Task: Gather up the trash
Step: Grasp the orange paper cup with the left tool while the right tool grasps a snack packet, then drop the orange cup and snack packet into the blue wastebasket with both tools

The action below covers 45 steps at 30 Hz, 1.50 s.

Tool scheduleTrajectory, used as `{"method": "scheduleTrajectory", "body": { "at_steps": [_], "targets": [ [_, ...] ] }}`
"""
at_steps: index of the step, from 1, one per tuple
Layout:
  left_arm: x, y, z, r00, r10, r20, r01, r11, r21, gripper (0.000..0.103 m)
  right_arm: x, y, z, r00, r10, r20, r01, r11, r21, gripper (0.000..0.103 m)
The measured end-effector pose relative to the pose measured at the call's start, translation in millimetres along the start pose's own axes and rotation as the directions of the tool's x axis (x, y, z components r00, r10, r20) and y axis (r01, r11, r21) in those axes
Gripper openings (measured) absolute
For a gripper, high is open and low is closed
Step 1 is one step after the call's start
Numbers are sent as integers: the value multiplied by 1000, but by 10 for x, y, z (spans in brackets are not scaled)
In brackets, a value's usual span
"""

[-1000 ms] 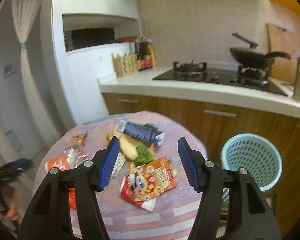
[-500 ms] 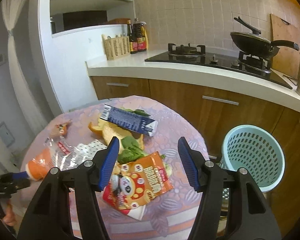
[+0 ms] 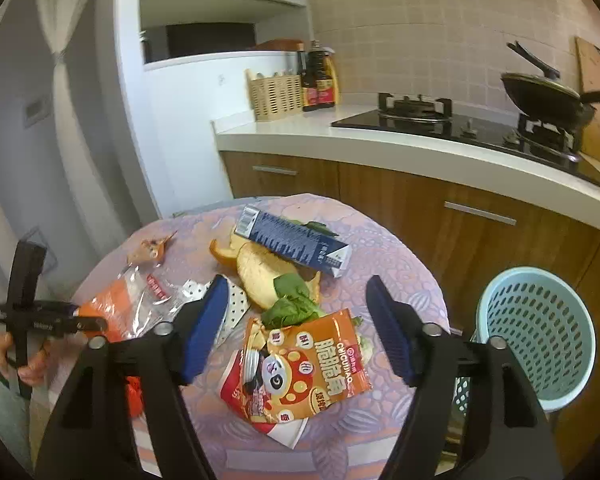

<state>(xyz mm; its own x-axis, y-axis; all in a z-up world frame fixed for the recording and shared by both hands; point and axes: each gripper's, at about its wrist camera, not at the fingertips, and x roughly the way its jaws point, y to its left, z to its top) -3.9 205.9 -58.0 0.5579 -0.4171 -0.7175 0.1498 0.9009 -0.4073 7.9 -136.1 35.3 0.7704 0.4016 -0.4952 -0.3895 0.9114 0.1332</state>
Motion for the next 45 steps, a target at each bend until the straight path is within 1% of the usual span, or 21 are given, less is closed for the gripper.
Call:
{"method": "scheduleTrajectory", "body": {
  "at_steps": [3, 4, 6, 7, 9, 10, 12, 14, 17, 20, 23, 24, 26, 27, 28, 29, 31, 33, 36, 40, 45],
  "targets": [
    [-20, -17, -53, 999, 8, 35, -8, 1000, -14, 64, 88, 11, -94, 999, -17, -36, 16, 1000, -26, 74],
    [-28, -11, -71, 999, 6, 47, -5, 1000, -25, 60, 113, -3, -123, 998, -27, -50, 26, 999, -23, 76],
    [-118, -1, -135, 996, 24, 81, -20, 998, -55, 57, 201, -72, -198, 994, -39, -99, 39, 999, 4, 79],
    [-127, -16, -164, 996, 37, 87, -32, 997, -66, 56, 228, -99, -226, 993, -24, -115, 27, 999, 26, 80],
    [-177, -37, -215, 993, 50, 102, -41, 995, -90, 56, 285, -132, -278, 989, 36, -144, -24, 996, 82, 83],
    [-242, -37, -262, 991, 61, 118, -49, 994, -102, 56, 311, -127, -299, 988, 39, -151, -25, 995, 94, 86],
    [-366, -27, -319, 986, 78, 147, -62, 992, -110, 55, 352, -111, -312, 988, -3, -154, 17, 996, 86, 89],
    [-536, -7, -361, 980, 86, 181, -63, 990, -127, 55, 404, -159, -312, 986, -16, -163, 34, 994, 106, 91],
    [-674, -20, -343, 973, 95, 211, -71, 991, -118, 55, 496, -361, -322, 985, 3, -171, 29, 983, 183, 91],
    [-736, -78, -286, 968, 84, 236, -59, 992, -111, 55, 620, -540, -360, 980, 22, -199, 21, 976, 216, 91],
    [-813, -176, -227, 960, 78, 268, -53, 994, -99, 55, 755, -678, -461, 966, 107, -235, -37, 958, 283, 91],
    [-839, -215, -204, 958, 72, 278, -47, 994, -94, 55, 776, -709, -491, 961, 143, -236, -68, 951, 302, 88],
    [-861, -294, -166, 955, 79, 285, -58, 995, -84, 55, 778, -708, -520, 952, 191, -239, -111, 944, 310, 54],
    [-886, -346, -135, 953, 82, 290, -63, 995, -77, 55, 764, -697, -524, 952, 188, -243, -111, 948, 299, 48],
    [-885, -392, -112, 953, 80, 293, -61, 995, -73, 55, 729, -679, -519, 954, 176, -244, -106, 955, 277, 33],
    [-900, -445, -76, 952, 77, 297, -58, 996, -70, 55, 693, -678, -508, 954, 184, -238, -116, 955, 273, 24],
    [-930, -588, 13, 946, 89, 312, -75, 995, -59, 55, 553, -710, -439, 959, 204, -198, -143, 949, 282, 14],
    [-972, -735, 101, 938, 88, 334, -80, 996, -38, 55, 408, -702, -334, 972, 178, -155, -137, 960, 244, 12],
    [-970, -975, 249, 933, 83, 351, -89, 996, 1, 55, 280, -678, -185, 977, 181, -109, -155, 964, 215, 11],
    [-859, -1320, 461, 935, 35, 352, -57, 997, 51, 55, 95, -737, -23, 986, 164, -40, -154, 969, 192, 11],
    [-550, -1871, 759, 945, -27, 325, -15, 992, 126, 55, -131, -1077, 137, 990, 135, 36, -140, 966, 217, 11]
  ]
}}
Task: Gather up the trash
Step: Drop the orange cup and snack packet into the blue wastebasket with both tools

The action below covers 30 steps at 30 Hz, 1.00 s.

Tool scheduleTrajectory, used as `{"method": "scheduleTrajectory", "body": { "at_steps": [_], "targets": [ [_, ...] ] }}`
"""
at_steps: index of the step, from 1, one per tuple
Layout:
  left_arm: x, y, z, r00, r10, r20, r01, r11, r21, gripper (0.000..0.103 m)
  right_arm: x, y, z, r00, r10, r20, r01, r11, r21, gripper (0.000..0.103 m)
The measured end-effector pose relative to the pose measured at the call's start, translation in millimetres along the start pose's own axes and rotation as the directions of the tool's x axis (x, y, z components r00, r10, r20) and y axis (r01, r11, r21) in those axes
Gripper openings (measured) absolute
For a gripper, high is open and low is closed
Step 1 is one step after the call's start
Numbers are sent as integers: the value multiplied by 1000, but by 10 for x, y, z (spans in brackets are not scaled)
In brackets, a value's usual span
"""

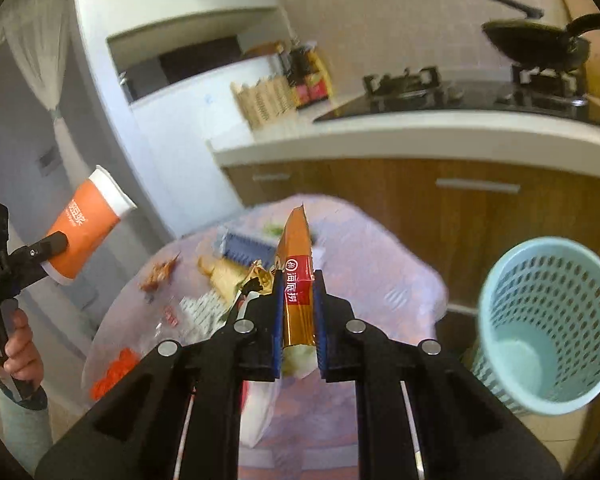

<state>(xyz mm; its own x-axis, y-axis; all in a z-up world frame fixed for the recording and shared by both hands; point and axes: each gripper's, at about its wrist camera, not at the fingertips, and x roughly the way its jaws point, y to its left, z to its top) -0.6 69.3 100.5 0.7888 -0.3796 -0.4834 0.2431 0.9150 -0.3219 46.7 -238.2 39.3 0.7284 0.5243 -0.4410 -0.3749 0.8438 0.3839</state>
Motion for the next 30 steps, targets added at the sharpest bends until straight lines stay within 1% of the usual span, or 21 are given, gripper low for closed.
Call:
{"method": "scheduleTrajectory", "body": {
  "at_steps": [3, 8, 11, 12, 13, 15, 16, 17, 18, 20, 21, 22, 23, 24, 25, 26, 27, 29, 30],
  "targets": [
    [269, -252, 79, 999, -37, -22, 37, 999, 18, 55, -150, -211, 83, 999, -32, 43, 31, 999, 24, 11],
    [883, -817, 168, 990, -104, -100, 111, 991, 68, 55, -381, -710, 141, 984, -153, 93, 147, 987, 68, 11],
    [1304, -1169, 161, 977, -133, -167, 151, 984, 98, 55, -463, -1080, 94, 958, -271, 98, 261, 959, 108, 11],
    [1458, -1298, 149, 972, -140, -191, 163, 980, 111, 55, -469, -1235, 61, 941, -325, 89, 314, 942, 122, 11],
    [1561, -1380, 139, 967, -145, -207, 172, 978, 117, 55, -483, -1348, 37, 931, -357, 80, 345, 929, 132, 11],
    [1882, -1635, 91, 953, -154, -261, 194, 971, 139, 55, -460, -1598, -43, 904, -424, 48, 413, 897, 158, 11],
    [1990, -1730, 71, 949, -149, -277, 196, 969, 150, 55, -427, -1783, -100, 893, -449, 16, 438, 879, 189, 11],
    [2155, -1855, 38, 942, -146, -302, 202, 966, 163, 55, -409, -1894, -139, 890, -456, -3, 447, 870, 209, 11],
    [2331, -1974, -5, 930, -144, -338, 212, 962, 174, 55, -366, -2056, -193, 885, -465, -37, 459, 856, 238, 11],
    [2592, -2138, -66, 915, -121, -385, 209, 959, 194, 55, -319, -2233, -275, 873, -481, -82, 484, 834, 265, 11],
    [2785, -2232, -126, 901, -107, -420, 208, 957, 202, 55, -273, -2356, -323, 864, -490, -117, 502, 817, 282, 11],
    [2934, -2297, -166, 891, -96, -445, 206, 957, 205, 55, -235, -2423, -349, 861, -489, -135, 507, 811, 294, 11],
    [3026, -2338, -201, 883, -89, -460, 204, 957, 206, 55, -208, -2504, -378, 860, -487, -152, 509, 804, 308, 12],
    [3192, -2386, -263, 866, -84, -493, 207, 958, 201, 55, -180, -2568, -404, 861, -481, -169, 509, 799, 321, 13],
    [3261, -2398, -296, 856, -86, -510, 212, 958, 194, 56, -151, -2655, -431, 863, -467, -191, 505, 795, 337, 14],
    [3387, -2425, -349, 840, -89, -534, 219, 958, 184, 56, -144, -2707, -453, 865, -460, -201, 502, 793, 345, 14],
    [3454, -2445, -381, 833, -88, -546, 220, 958, 183, 56, -158, -2740, -490, 866, -455, -206, 499, 791, 354, 15],
    [3622, -2511, -457, 820, -72, -568, 216, 958, 190, 56, -180, -2835, -532, 872, -440, -214, 489, 787, 375, 25],
    [3665, -2520, -485, 816, -69, -574, 215, 958, 189, 56, -191, -2859, -546, 875, -434, -215, 484, 786, 384, 27]
  ]
}}
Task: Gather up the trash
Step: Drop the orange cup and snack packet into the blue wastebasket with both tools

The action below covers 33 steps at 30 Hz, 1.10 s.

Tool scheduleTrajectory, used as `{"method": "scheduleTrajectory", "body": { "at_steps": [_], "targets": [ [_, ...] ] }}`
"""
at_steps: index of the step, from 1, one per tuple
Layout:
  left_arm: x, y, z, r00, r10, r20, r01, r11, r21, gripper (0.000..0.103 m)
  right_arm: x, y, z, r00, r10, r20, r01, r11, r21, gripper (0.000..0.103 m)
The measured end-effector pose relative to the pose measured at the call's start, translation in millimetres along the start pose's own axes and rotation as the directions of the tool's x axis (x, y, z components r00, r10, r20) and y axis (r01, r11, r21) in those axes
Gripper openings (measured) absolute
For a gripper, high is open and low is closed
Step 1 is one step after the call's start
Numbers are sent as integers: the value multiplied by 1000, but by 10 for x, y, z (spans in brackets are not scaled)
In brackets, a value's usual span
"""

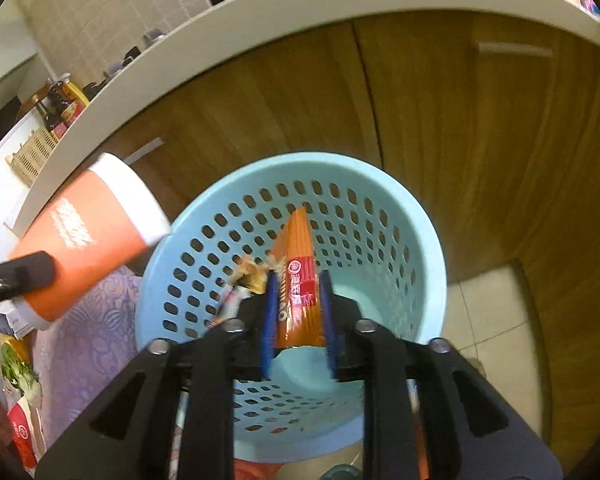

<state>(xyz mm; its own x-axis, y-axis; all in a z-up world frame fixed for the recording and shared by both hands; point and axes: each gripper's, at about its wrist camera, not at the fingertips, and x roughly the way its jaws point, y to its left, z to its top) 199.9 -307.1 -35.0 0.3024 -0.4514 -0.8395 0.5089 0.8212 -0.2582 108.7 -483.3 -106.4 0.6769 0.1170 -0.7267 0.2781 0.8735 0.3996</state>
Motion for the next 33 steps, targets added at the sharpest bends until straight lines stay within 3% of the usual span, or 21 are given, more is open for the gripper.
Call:
{"method": "scheduleTrajectory", "body": {
  "at_steps": [8, 13, 15, 19, 23, 29, 33],
  "targets": [
    [349, -59, -28, 997, 15, -70, -14, 1000, 9, 56, -165, -233, -17, 1000, 5, 23, -6, 999, 42, 32],
    [229, -90, -113, 998, 36, -43, -35, 999, 23, 56, -402, -183, -18, 998, 7, 57, -9, 999, 32, 32],
    [89, -112, -145, 1000, 29, -12, -29, 999, 28, 57, -462, -111, -11, 998, 13, 67, -15, 1000, 22, 33],
    [-309, -92, -254, 997, 47, 68, -50, 998, 37, 59, -714, 43, -33, 993, 35, 109, -33, 999, -13, 45],
    [-792, -51, -395, 987, 37, 154, -41, 999, 21, 61, -904, 249, -61, 989, 67, 134, -60, 997, -56, 46],
    [-1555, 117, -725, 957, 46, 286, -48, 999, 0, 66, -1131, 740, -139, 980, 129, 151, -106, 983, -150, 48],
    [-2096, 320, -1051, 923, 85, 376, -77, 996, -36, 71, -1223, 1199, -301, 973, 187, 136, -151, 960, -235, 50]
  ]
}}
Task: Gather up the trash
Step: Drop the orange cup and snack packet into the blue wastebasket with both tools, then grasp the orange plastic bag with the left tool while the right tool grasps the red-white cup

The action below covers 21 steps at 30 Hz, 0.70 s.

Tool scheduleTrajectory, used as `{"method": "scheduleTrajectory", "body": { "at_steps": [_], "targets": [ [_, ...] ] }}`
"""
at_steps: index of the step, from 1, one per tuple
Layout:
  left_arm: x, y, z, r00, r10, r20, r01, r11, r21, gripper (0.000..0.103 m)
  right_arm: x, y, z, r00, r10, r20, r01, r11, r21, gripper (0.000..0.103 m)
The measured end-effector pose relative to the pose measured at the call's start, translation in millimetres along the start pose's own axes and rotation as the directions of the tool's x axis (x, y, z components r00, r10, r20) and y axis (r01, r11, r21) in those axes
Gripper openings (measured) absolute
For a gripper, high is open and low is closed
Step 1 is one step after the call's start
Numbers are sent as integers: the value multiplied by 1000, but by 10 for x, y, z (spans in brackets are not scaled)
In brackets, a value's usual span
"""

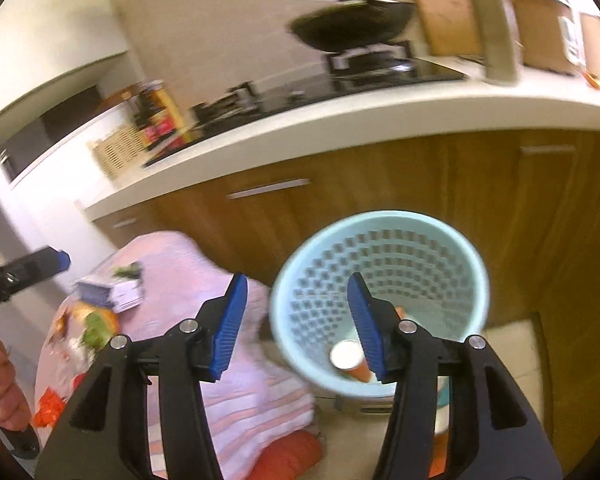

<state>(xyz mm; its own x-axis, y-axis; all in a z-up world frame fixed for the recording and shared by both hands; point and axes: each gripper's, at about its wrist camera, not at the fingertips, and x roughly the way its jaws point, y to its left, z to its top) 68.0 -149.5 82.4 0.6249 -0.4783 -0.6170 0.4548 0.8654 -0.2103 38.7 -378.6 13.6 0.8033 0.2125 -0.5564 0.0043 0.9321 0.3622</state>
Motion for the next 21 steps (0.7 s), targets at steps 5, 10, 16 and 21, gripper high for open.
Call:
{"method": "scheduleTrajectory", "body": {
  "at_steps": [5, 10, 16, 21],
  "targets": [
    [-668, 411, -249, 994, 64, 93, -58, 996, -72, 75, 53, 699, -166, 997, 70, -32, -73, 991, -112, 51],
    [-1242, 920, -696, 974, 172, 146, -145, 973, -178, 79, 134, 1237, -488, 990, 120, -75, -134, 969, -210, 54],
    [-1784, 1574, -1359, 939, 324, 116, -272, 906, -325, 79, 262, 1750, -868, 973, 163, -161, -205, 932, -298, 54],
    [-2003, 2037, -1856, 937, 347, 51, -293, 855, -427, 79, 302, 2098, -1101, 961, 192, -199, -253, 899, -358, 54]
  ]
}}
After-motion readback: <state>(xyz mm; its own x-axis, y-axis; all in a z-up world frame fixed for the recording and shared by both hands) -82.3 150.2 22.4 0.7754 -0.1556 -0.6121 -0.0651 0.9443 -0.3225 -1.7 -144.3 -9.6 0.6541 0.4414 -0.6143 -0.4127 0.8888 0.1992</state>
